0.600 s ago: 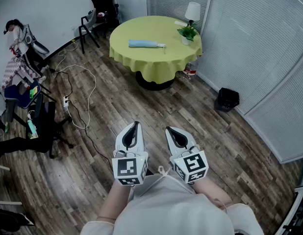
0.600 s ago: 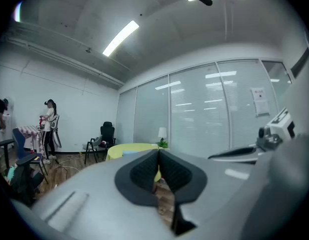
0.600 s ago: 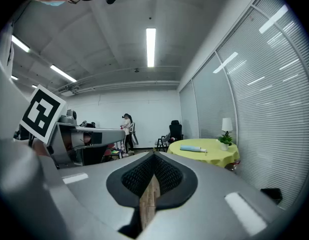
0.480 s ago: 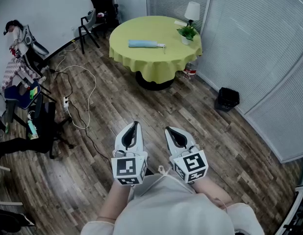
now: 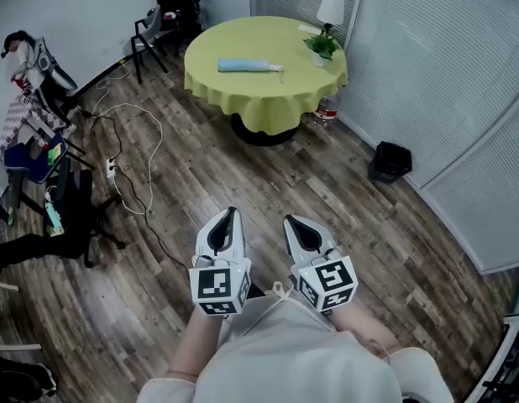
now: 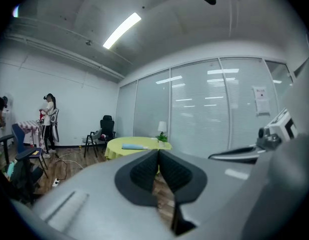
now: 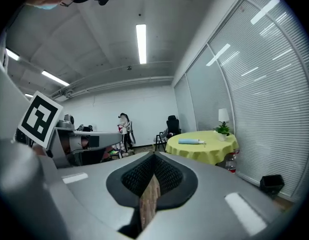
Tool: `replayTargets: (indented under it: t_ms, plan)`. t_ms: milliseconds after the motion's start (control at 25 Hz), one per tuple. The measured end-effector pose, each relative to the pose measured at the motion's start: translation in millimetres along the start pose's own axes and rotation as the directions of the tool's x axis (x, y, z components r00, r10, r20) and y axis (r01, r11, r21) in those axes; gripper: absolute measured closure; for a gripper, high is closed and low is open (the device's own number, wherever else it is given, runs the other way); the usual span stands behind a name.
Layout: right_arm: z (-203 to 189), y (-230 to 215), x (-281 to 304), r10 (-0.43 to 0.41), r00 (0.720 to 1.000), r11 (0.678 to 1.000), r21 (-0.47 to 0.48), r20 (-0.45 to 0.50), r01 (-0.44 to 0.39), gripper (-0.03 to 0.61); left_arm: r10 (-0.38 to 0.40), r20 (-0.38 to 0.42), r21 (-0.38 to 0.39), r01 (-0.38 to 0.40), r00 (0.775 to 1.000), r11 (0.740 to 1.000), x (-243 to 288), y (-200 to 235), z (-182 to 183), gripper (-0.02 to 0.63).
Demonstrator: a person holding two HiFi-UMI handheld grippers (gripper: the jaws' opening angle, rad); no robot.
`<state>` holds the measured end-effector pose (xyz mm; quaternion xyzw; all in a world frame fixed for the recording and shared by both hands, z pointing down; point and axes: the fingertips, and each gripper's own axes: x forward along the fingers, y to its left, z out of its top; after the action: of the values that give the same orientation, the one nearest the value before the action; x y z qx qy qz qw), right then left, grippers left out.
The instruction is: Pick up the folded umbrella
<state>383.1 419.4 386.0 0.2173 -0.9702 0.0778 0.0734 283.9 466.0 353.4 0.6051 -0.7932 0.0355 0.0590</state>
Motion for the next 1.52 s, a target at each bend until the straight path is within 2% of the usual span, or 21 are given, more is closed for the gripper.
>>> replayTargets:
  t_ms: [240, 440, 680, 800, 1200, 1520]
  plan:
    - [-10, -9, 15, -0.001, 0.999, 0.999, 0.038, -0.032, 0.002, 0.578, 0.034, -0.053, -0.044, -0.036, 0.998, 0.998, 15, 17, -14, 0.607]
    - [-15, -17, 47, -0.009, 0.999, 0.996, 0.09, -0.035, 0.012, 0.578, 0.046, -0.081, -0.056, -0.05, 0.996, 0.997, 31, 49, -21, 0.607]
    - [-11, -31, 112, -0.044, 0.998, 0.993, 0.107, -0.053, 0.05, 0.578, 0.066, -0.071, -0.039, -0.069, 0.995, 0.997, 74, 111, -11, 0.607]
    - [0, -31, 156, -0.07, 0.996, 0.991, 0.114, -0.053, 0.076, 0.58, 0.062, -0.078, -0.057, -0.067, 0.995, 0.996, 105, 154, -5, 0.607]
    - [56, -39, 328, -0.186, 0.98, 0.974, 0.122, -0.065, 0.193, 0.578, -0.055, -0.099, -0.071, 0.048, 0.994, 0.996, 248, 291, 33, 0.607]
    - [76, -47, 416, -0.295, 0.953, 0.947, 0.112, -0.063, 0.301, 0.578, -0.171, -0.074, -0.092, 0.164, 0.982, 0.982, 321, 368, 49, 0.607]
